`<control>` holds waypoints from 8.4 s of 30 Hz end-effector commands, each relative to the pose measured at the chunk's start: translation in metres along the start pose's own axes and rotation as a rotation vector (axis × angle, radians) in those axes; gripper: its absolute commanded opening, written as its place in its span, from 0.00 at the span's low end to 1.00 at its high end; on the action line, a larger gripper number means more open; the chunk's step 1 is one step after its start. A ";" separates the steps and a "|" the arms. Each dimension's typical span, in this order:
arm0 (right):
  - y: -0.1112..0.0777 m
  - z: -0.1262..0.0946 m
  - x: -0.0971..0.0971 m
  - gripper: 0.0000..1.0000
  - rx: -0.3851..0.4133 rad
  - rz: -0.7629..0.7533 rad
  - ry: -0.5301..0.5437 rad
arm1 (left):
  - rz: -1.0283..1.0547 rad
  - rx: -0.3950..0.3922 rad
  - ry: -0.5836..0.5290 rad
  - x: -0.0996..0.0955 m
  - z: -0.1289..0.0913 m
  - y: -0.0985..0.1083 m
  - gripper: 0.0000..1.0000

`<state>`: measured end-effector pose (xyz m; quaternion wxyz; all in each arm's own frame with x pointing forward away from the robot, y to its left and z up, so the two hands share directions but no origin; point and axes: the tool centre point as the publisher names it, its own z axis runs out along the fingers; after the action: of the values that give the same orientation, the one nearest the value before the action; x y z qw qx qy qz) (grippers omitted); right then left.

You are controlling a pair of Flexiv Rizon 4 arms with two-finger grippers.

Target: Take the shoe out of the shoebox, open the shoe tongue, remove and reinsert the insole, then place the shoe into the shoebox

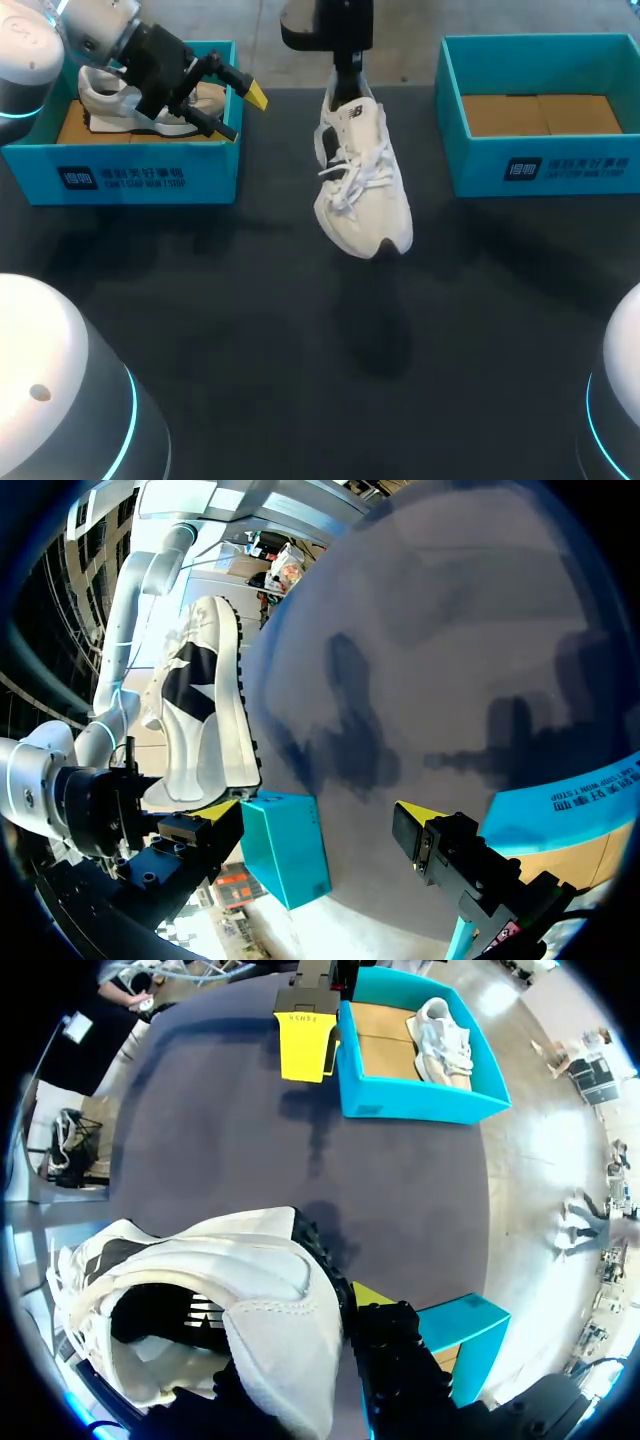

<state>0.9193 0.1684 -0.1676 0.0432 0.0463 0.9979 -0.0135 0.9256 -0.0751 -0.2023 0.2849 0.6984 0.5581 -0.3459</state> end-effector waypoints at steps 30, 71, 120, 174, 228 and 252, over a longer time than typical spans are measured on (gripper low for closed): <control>-0.123 0.001 -0.052 0.00 0.043 0.054 0.019 | 0.001 -0.001 0.002 0.000 0.000 -0.001 1.00; -0.212 0.005 -0.093 0.00 0.020 -0.038 -0.098 | 0.001 -0.001 0.002 0.000 0.000 -0.001 1.00; -0.403 0.038 -0.161 0.00 0.145 0.085 -0.075 | 0.001 -0.001 0.002 0.000 0.000 -0.001 1.00; -0.488 0.051 -0.169 0.00 0.200 0.700 -0.045 | 0.001 -0.001 0.002 0.000 0.000 -0.001 1.00; -0.515 0.051 -0.145 0.00 0.259 1.470 0.014 | 0.001 -0.001 0.002 0.000 0.000 -0.001 1.00; -0.511 0.086 -0.140 0.00 0.186 1.643 -0.012 | 0.001 -0.001 0.002 0.000 0.000 -0.001 1.00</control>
<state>1.0190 -0.3632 -0.2274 0.0333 0.7642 0.6414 -0.0585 0.9256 -0.0753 -0.2023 0.2850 0.6984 0.5580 -0.3459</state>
